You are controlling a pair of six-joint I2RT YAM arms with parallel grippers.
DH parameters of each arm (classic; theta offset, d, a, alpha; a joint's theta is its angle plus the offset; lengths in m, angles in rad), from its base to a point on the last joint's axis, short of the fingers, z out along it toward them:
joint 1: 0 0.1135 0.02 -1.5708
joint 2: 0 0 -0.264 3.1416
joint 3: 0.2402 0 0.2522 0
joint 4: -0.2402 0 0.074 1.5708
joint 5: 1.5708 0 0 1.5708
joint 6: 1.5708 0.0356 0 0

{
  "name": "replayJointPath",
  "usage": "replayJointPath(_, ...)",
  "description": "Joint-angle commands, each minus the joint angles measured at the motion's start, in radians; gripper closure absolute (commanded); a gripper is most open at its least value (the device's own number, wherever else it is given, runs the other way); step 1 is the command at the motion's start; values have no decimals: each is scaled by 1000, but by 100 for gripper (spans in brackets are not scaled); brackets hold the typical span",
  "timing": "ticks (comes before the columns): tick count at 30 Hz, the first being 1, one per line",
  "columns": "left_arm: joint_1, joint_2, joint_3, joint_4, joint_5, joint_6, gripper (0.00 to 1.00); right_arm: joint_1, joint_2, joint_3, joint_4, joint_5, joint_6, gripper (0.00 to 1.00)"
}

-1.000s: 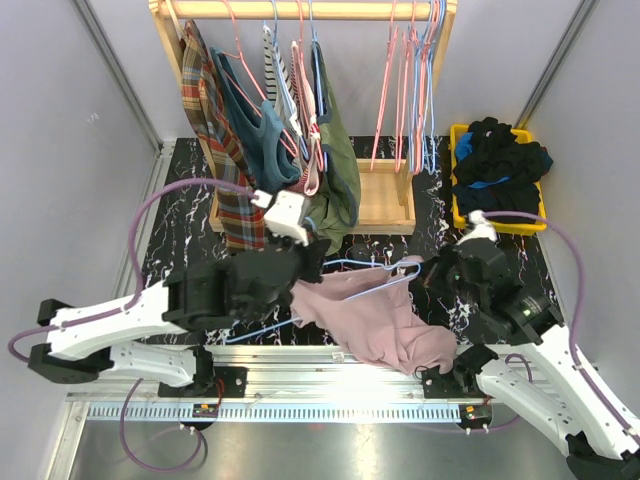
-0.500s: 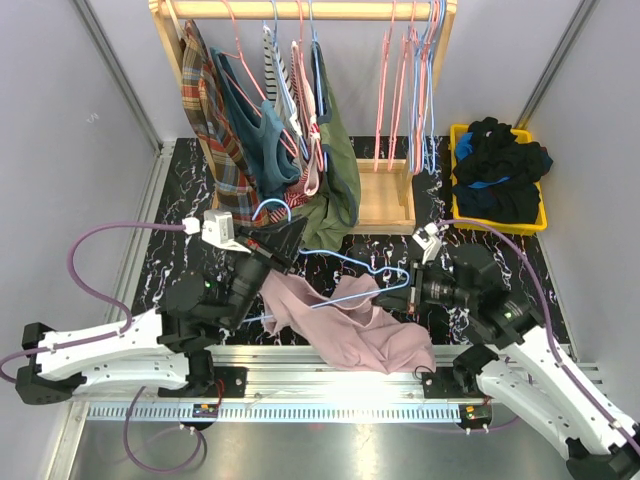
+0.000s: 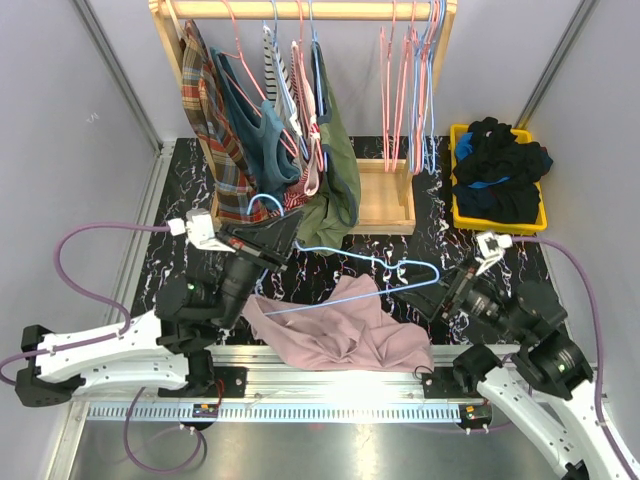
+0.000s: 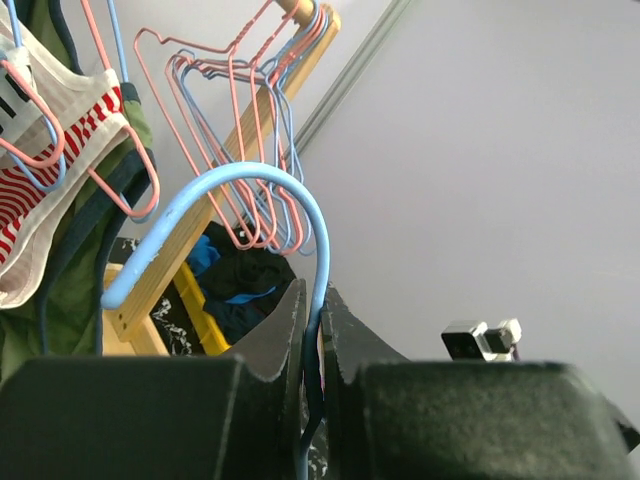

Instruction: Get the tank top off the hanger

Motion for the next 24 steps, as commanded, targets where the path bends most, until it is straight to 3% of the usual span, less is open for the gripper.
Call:
replayJointPath(1,-1,-55,-35,121,-23,-35,100,6,-79,38,-89,294,39,0)
replayJointPath(4,8,-69,-74,237,-3,-56,100,5,-107,39,-135,359,44,0)
replayJointPath(7,54,-60,-124,409,51,-177,100,6,-52,56,-166,295,22,0)
replayJointPath(11,139,-5,-163,585,143,-541,100,5,38,75,-189,235,-13,0)
replayJointPath(14,153,38,-183,676,167,-692,100,6,78,104,-225,230,-48,0)
replayJointPath(19,162,52,-215,691,178,-815,100,6,124,170,-313,261,-105,0)
replayJointPath(21,170,-22,-165,454,224,-716,100,6,138,193,-354,300,-120,0)
replayJointPath(22,167,-50,-46,97,226,-585,100,6,141,223,-372,317,-128,0)
replayJointPath(24,168,-101,10,-58,246,-478,100,6,149,286,-446,398,-148,0)
